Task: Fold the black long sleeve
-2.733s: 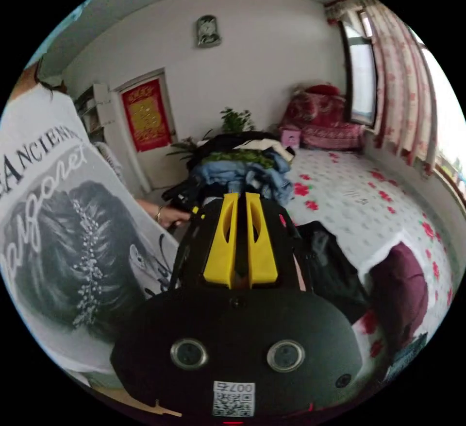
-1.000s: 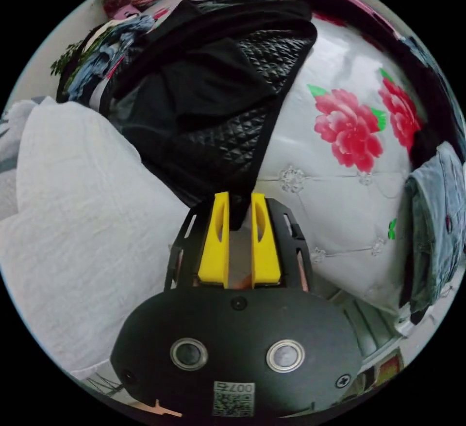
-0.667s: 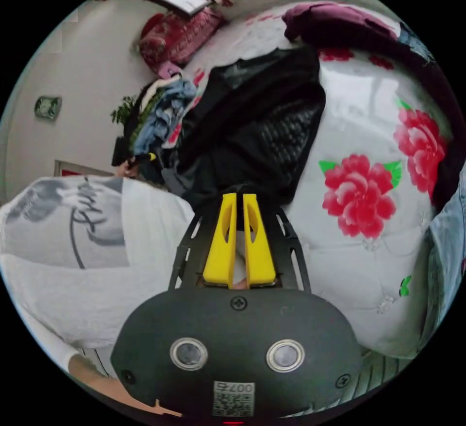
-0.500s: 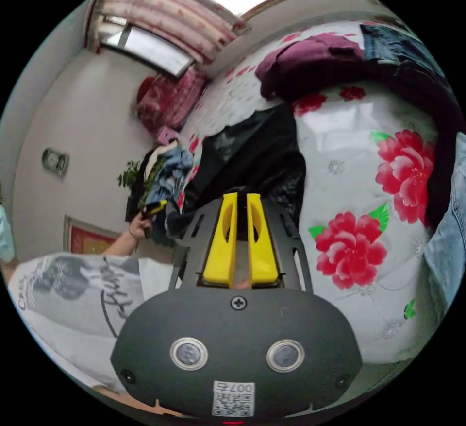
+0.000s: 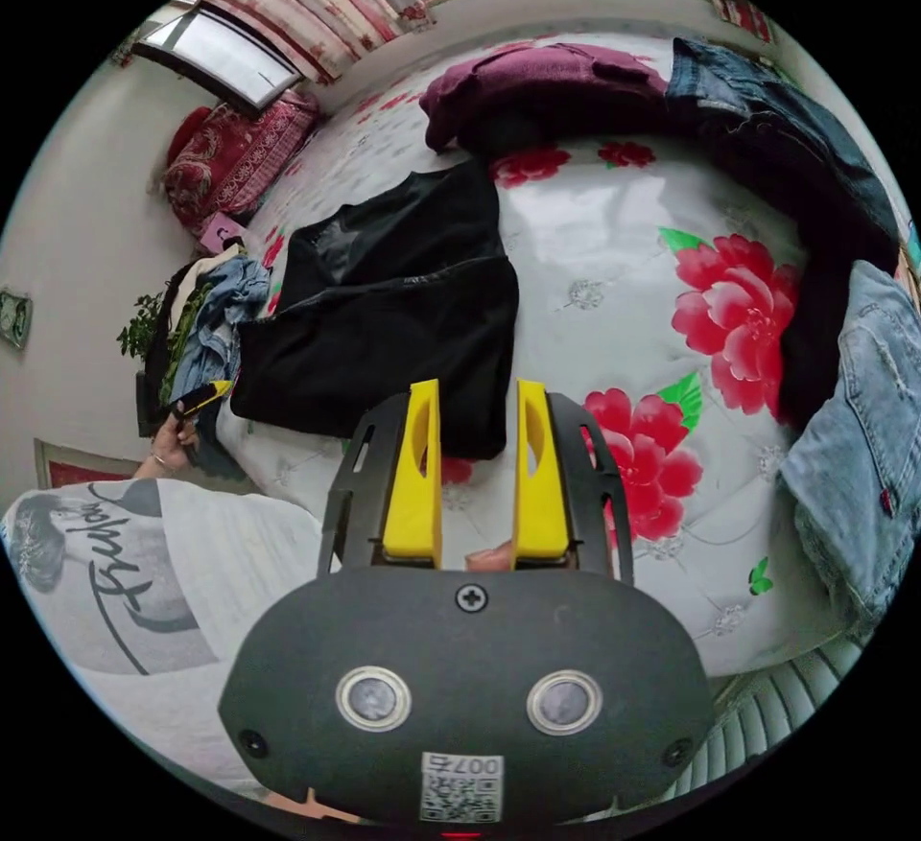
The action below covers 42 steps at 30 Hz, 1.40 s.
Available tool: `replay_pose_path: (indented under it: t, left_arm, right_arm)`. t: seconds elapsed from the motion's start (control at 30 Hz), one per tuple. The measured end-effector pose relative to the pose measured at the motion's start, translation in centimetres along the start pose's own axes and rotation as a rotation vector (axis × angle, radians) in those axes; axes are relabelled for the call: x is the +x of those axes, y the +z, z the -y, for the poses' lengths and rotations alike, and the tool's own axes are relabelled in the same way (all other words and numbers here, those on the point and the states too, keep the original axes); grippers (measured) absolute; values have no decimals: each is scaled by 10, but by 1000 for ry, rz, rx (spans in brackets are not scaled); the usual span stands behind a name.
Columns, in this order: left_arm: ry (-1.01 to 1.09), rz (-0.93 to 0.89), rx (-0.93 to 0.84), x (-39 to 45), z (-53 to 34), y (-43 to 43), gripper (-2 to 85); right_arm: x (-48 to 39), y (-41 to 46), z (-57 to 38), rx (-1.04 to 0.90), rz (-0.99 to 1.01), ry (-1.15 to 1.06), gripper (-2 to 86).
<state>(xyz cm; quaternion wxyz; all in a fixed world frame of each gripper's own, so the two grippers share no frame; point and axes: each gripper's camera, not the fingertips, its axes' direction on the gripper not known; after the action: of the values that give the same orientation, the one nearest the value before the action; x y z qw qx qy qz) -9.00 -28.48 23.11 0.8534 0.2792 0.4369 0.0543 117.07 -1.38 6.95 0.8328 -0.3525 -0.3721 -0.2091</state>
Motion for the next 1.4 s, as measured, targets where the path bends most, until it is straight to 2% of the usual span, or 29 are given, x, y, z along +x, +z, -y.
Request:
replay_pose_path:
  t: [0.13,0.23,0.33,0.47,0.67,0.8,0.93,1.0,1.07,1.17,1.3,1.4]
  left_arm:
    - [-19,68,-133,-6,5,39,58]
    - [-60,26,-99,-16,0,36,29]
    - [-174,-60,-28,-32,-6,15,5]
    - [-184,-57,72,-39,-25,-18,33]
    - [-130,-95,-131,-39,-21,19,76]
    - [-171,-145,-176,-50,-1,29,54]
    - [-97,-174,-205,-52,5,10,35]
    - [-84,-250,-154,-55,-5,-15,28]
    - [-95,-451,-80,-65,-26,-46,20]
    - [-131,-656,-10,-78,-48,-74,13]
    - [-201,-809,81,-99,-37,-88,14]
    - [-268,-854,120,-113,17,-83,22]
  right_arm:
    - [-4,14,5,-69,-15,-9,79]
    - [-6,26,3,-148,-18,-37,78]
    - [-3,11,-2,-99,-13,2,85]
    - [17,-12,-20,-58,71,114,94]
    - [30,9,-34,-157,189,157,90]
    - [24,14,-18,-161,183,162,62]
    - [19,-4,-19,-162,209,115,34]
    - [14,-33,-35,-116,242,50,21]
    - [15,-55,-50,-93,305,58,15]
    - [21,-87,-73,-77,442,113,11]
    - [33,-122,-68,-22,651,184,8]
    - [36,-133,-25,34,743,191,11]
